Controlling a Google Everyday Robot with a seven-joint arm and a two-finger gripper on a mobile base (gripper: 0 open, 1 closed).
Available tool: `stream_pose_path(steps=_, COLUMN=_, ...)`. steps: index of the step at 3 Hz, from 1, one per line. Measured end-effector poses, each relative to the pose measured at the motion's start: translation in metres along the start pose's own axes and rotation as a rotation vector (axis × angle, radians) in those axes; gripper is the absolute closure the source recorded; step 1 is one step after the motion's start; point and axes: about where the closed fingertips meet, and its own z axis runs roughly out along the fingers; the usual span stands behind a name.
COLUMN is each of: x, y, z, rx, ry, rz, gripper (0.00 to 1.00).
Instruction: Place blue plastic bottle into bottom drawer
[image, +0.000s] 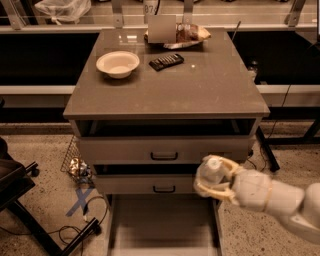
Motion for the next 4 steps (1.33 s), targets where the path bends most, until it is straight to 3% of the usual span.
stream_pose_path(steps=1, x=0.063, y=0.034, z=0.044, rx=-0.073, ry=-0.012, rz=0.008, gripper=1.00)
stream_pose_path(steps=2, x=0.118, y=0.054, z=0.077, rx=-0.152, ry=-0.006, rz=0.022, gripper=1.00)
stream_pose_path(steps=3, x=0.192, y=0.077, z=0.105, rx=-0.213, ry=-0.017, rz=0.094, gripper=1.00)
stream_pose_path(steps=4, x=0.234, y=0.094, z=0.117, rx=-0.236, ry=-0.032, rz=0.164, gripper=1.00)
